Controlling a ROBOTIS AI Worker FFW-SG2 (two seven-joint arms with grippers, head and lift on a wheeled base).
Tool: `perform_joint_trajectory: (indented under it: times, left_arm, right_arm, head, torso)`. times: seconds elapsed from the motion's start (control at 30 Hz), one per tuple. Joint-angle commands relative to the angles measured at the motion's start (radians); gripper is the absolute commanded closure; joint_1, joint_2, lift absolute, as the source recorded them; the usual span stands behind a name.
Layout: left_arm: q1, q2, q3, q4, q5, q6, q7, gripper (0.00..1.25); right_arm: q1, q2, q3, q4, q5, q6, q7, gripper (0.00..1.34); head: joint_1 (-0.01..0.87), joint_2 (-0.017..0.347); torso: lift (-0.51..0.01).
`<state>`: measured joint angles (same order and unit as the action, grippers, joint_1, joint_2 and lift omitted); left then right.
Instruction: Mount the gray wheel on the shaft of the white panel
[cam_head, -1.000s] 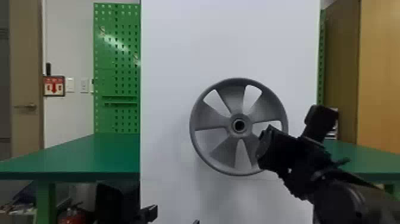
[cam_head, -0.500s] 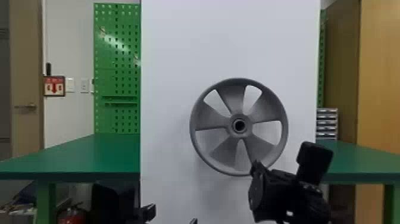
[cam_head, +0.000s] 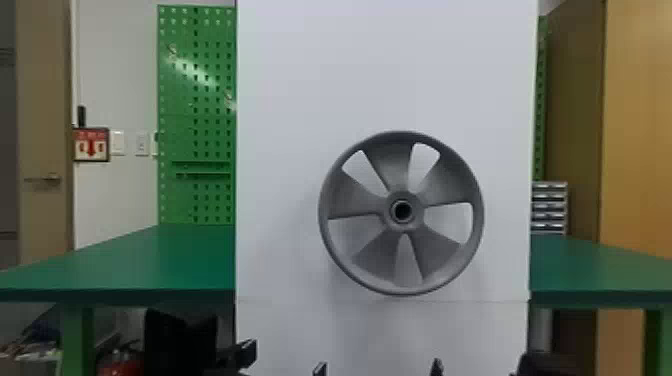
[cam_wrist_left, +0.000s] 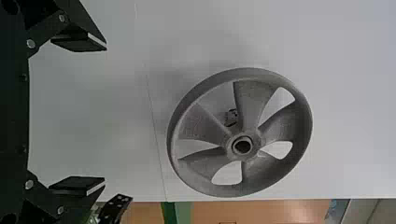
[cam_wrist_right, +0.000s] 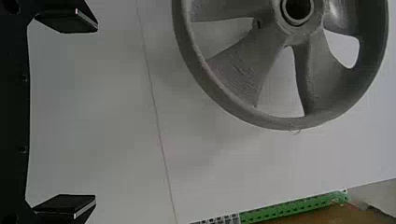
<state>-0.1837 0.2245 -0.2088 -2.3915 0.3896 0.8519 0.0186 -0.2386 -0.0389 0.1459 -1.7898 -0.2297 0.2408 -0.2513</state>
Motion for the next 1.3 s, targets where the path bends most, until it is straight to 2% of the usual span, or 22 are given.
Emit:
perform_joint_trajectory:
  times: [0.0,0.43,0.5,0.83,1.07,1.27]
  left_arm:
    - [0.006,-0.001,0.008,0.0,0.0,-0.007,0.001,0.25]
    - [0.015,-0.002,0.017,0.0,0.009,-0.01,0.0,0.25]
    - [0.016,-0.002,0.019,0.0,0.005,-0.01,0.001,0.25]
    - [0.039,-0.02,0.034,0.0,-0.008,-0.03,0.0,0.25]
    - [0.046,-0.022,0.037,0.0,-0.008,-0.036,0.0,0.25]
    - [0.047,-0.025,0.039,0.0,-0.009,-0.037,0.0,0.25]
  right_arm:
    - [0.081,-0.006,0.001,0.016,0.089,-0.061,0.032,0.0]
    - [0.248,0.004,-0.006,0.084,0.101,-0.138,0.05,0.0]
    - [0.277,0.004,-0.009,0.087,0.125,-0.147,0.05,0.0]
    - [0.369,0.002,-0.042,0.122,0.161,-0.236,0.095,0.0]
    - [0.389,-0.019,-0.059,0.168,0.168,-0.268,0.158,0.0]
    - [0.389,-0.041,-0.04,0.182,0.17,-0.296,0.165,0.0]
  head:
    - [0.038,0.04]
    - [0.038,0.04]
    - [0.038,0.04]
    - [0.038,0.04]
    - [0.038,0.04]
    - [0.038,0.04]
  torso:
    - [-0.51]
    - [-0.51]
    - [-0.51]
    - [-0.51]
    - [-0.51]
    - [-0.51]
